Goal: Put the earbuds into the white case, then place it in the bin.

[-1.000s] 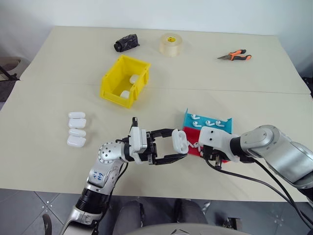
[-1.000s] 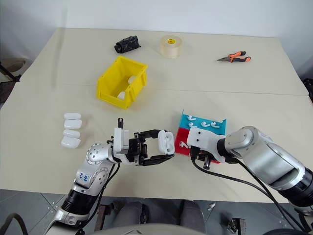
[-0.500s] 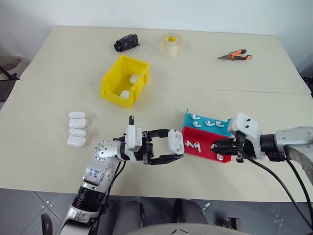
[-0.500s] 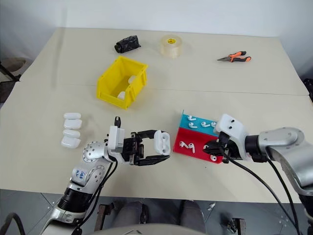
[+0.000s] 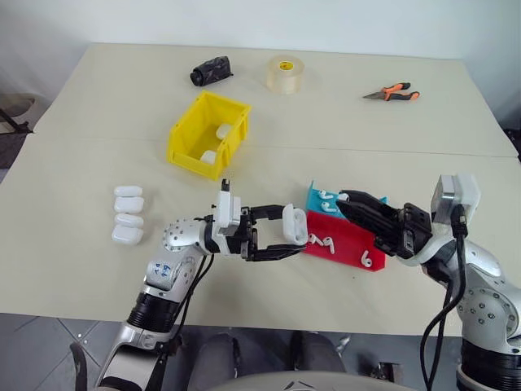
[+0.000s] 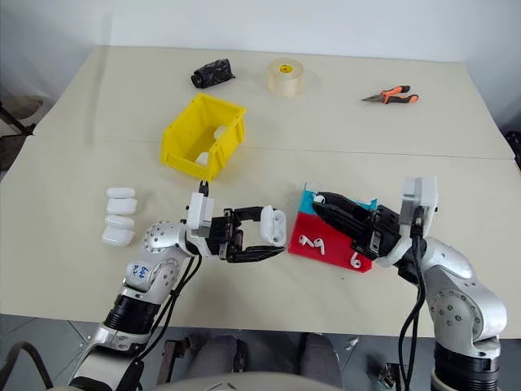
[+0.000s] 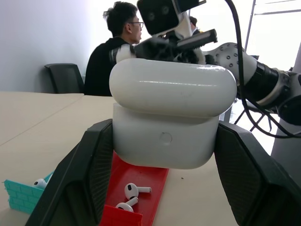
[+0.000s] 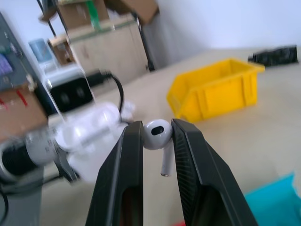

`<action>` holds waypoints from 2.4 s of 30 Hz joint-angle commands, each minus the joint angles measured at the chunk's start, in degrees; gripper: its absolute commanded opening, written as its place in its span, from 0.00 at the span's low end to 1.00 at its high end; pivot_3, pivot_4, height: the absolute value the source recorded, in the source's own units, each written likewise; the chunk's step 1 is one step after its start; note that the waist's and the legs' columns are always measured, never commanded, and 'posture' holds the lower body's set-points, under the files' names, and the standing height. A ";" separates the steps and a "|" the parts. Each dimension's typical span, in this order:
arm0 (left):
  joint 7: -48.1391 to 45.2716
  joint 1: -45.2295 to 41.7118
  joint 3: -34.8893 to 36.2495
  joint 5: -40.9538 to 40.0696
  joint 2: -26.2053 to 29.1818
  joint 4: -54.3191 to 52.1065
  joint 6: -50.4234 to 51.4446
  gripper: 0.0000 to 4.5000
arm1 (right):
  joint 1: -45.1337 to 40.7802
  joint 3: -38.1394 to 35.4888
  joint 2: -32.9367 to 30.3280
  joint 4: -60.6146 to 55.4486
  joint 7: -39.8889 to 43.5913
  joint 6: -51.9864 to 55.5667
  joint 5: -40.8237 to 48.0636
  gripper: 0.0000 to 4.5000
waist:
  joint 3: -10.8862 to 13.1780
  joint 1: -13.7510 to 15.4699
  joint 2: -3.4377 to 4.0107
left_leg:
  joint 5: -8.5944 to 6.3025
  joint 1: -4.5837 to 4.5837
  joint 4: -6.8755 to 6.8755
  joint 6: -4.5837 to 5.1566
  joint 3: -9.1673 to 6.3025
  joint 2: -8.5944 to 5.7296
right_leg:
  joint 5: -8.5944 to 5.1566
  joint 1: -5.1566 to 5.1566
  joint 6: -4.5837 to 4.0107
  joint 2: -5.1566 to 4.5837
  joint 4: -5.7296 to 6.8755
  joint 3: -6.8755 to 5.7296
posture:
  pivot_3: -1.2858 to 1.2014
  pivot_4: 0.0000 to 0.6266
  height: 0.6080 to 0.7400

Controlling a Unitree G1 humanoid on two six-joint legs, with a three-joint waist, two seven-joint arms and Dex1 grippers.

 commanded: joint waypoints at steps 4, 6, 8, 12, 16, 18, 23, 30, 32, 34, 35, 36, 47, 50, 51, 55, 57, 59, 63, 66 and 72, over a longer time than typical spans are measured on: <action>0.32 -2.16 0.99 -3.37 -1.38 -1.70 4.11 0.62 | -1.57 5.47 4.72 -6.55 -4.90 -2.10 4.99 0.12 | 0.00 -0.09 0.00 | 0.00 0.00 0.00 0.00 0.01 0.00 | 0.00 0.00 0.00 0.00 0.01 0.01 | 0.52 0.24 1.00; -0.33 -2.60 1.02 -4.16 -1.31 -1.92 5.17 0.62 | -2.46 7.30 6.18 -7.44 -6.26 -2.86 5.13 0.12 | 0.00 -0.12 0.01 | 0.00 0.01 0.00 0.00 0.01 0.00 | 0.00 -0.01 0.00 0.00 0.01 0.02 | 0.52 0.24 1.00; -0.69 -2.95 1.03 -4.78 -1.44 -2.21 6.00 0.62 | -2.88 8.88 7.19 -7.99 -7.15 -3.73 4.84 0.12 | 0.00 -0.07 0.01 | 0.00 0.01 0.00 0.00 0.01 0.00 | 0.00 -0.01 0.00 0.00 0.02 0.02 | 0.52 0.24 1.00; -0.53 -3.46 1.04 -5.38 -2.24 -2.72 6.58 0.62 | -2.16 11.07 8.57 -7.02 -7.70 -6.53 2.49 0.12 | 0.00 -0.03 0.01 | 0.00 0.01 0.01 0.00 0.01 -0.01 | 0.00 -0.01 0.00 -0.01 0.02 0.01 | 0.52 0.24 1.00; 0.44 -3.31 1.15 -5.71 -2.85 -4.00 7.19 0.62 | -0.70 11.56 8.13 -5.38 -6.75 -8.50 1.35 0.12 | 0.00 -0.06 0.01 | 0.00 0.01 0.00 0.00 0.01 -0.01 | 0.00 -0.01 0.00 0.00 0.02 0.01 | 0.52 0.24 1.00; 0.91 -3.17 1.36 -6.11 -2.91 -4.93 7.83 0.62 | 0.26 11.57 8.06 -4.11 -6.17 -9.54 0.55 0.12 | 0.00 -0.07 0.01 | 0.00 0.01 0.00 0.00 0.01 -0.01 | 0.00 -0.01 0.00 0.00 0.02 0.01 | 0.52 0.24 1.00; 1.65 -3.21 1.86 -6.70 -2.91 -6.10 8.79 0.62 | 1.60 12.48 7.87 -1.65 -4.19 -11.81 -1.49 0.12 | -0.01 -0.12 0.01 | 0.00 0.03 -0.01 0.00 0.04 -0.01 | 0.00 -0.01 0.00 0.00 0.02 0.04 | 0.52 0.24 1.00; 1.91 -2.67 1.52 -7.27 -2.76 -7.83 10.04 0.62 | 1.83 14.53 8.56 0.82 -3.29 -14.82 -3.93 0.12 | -0.01 -0.09 0.01 | 0.00 0.04 -0.02 0.00 0.04 -0.01 | 0.00 -0.01 0.00 0.00 0.03 0.05 | 0.52 0.24 1.00; 1.91 -2.51 1.56 -7.42 -2.64 -8.19 10.38 0.62 | 1.72 14.86 8.66 1.24 -3.26 -15.51 -4.36 0.12 | -0.01 -0.09 0.01 | 0.00 0.04 -0.02 0.00 0.04 -0.01 | 0.00 -0.01 0.00 0.00 0.02 0.06 | 0.52 0.24 1.00; 1.94 -2.47 1.60 -7.49 -2.60 -8.34 10.56 0.62 | 1.75 15.23 8.67 1.52 -3.21 -16.03 -4.74 0.12 | 0.00 -0.07 0.01 | 0.00 0.04 -0.02 0.00 0.04 -0.01 | 0.00 -0.01 0.00 0.00 0.03 0.05 | 0.52 0.24 1.00; 1.98 -2.48 1.60 -7.48 -2.64 -8.38 10.61 0.62 | 1.83 15.39 8.59 1.62 -3.14 -16.18 -4.88 0.12 | 0.00 -0.07 0.01 | 0.00 0.04 -0.02 0.00 0.04 -0.01 | 0.00 -0.01 0.00 0.00 0.03 0.05 | 0.52 0.24 1.00; 2.01 -2.53 1.60 -7.51 -2.71 -8.39 10.68 0.62 | 2.02 15.66 8.36 1.72 -2.92 -16.32 -5.14 0.12 | -0.01 -0.08 0.01 | 0.00 0.04 -0.02 0.00 0.04 -0.01 | 0.00 -0.01 0.00 0.00 0.03 0.05 | 0.52 0.24 1.00; 2.19 -3.58 1.29 -8.37 -4.06 -9.43 12.25 0.62 | 3.40 18.02 7.44 3.80 -1.68 -18.74 -8.36 0.12 | 0.00 -0.07 0.01 | 0.00 0.04 -0.02 0.00 0.04 -0.01 | 0.00 -0.01 0.00 0.00 0.02 0.06 | 0.52 0.24 1.00; 2.14 -3.92 1.42 -8.29 -4.28 -9.41 12.16 0.62 | 2.93 17.86 6.65 3.83 -3.43 -14.91 -5.65 0.20 | 0.00 -0.09 0.01 | 0.00 0.04 -0.02 0.00 0.04 -0.01 | 0.00 -0.01 0.00 0.00 0.02 0.06 | 0.52 0.24 1.00; 2.17 -4.02 1.46 -8.30 -4.32 -9.46 12.18 0.62 | 2.85 17.80 6.54 3.84 -3.44 -14.50 -5.09 0.28 | -0.01 -0.09 0.01 | 0.00 0.04 -0.02 0.00 0.04 -0.01 | 0.00 -0.01 0.00 0.00 0.03 0.06 | 0.52 0.24 1.00; 2.33 -4.61 1.54 -8.16 -4.76 -9.28 11.90 0.62 | 2.86 17.73 5.26 3.79 -2.43 -12.54 -2.57 0.57 | 0.00 -0.06 0.01 | 0.00 0.04 -0.02 0.00 0.04 -0.01 | 0.00 -0.01 0.00 -0.01 0.02 0.06 | 0.52 0.24 1.00; 2.39 -4.85 1.63 -8.07 -4.94 -9.14 11.77 0.62 | 2.59 17.50 5.06 4.00 -2.45 -12.88 -2.59 0.71 | 0.00 -0.06 0.01 | 0.00 0.04 -0.02 0.00 0.04 -0.01 | 0.00 -0.01 0.00 -0.01 0.02 0.06 | 0.52 0.24 1.00; 2.42 -4.95 1.73 -7.94 -5.02 -9.01 11.62 0.62 | 2.33 17.26 4.97 4.32 -2.50 -13.58 -2.98 0.83 | 0.00 -0.09 0.01 | 0.00 0.04 -0.02 0.00 0.04 -0.01 | 0.00 -0.01 0.00 0.00 0.02 0.06 | 0.52 0.24 1.00; 2.56 -4.35 1.97 -7.45 -4.81 -8.99 11.34 0.62 | 1.54 15.20 3.42 4.14 -1.97 -13.44 -1.86 0.99 | -0.01 -0.08 0.01 | 0.00 0.04 -0.02 0.00 0.06 -0.01 | 0.00 -0.01 0.00 -0.01 0.02 0.07 | 0.52 0.24 1.00; 2.67 -3.02 2.40 -6.75 -3.74 -8.94 11.01 0.62 | 1.58 12.28 0.57 3.56 -0.93 -13.10 -0.68 0.99 | 0.00 0.01 0.01 | 0.00 0.05 -0.02 0.00 0.05 -0.01 | 0.00 -0.01 0.00 -0.01 0.02 0.06 | 0.52 0.24 1.00; 0.32 2.48 3.15 -3.61 1.71 -7.88 6.92 0.62 | 5.31 3.31 -9.24 6.09 5.62 -16.45 -4.12 0.99 | 0.00 0.00 0.01 | 0.00 0.05 -0.07 0.00 0.09 -0.01 | 0.00 -0.01 0.00 -0.02 -0.02 0.09 | 0.52 0.24 1.00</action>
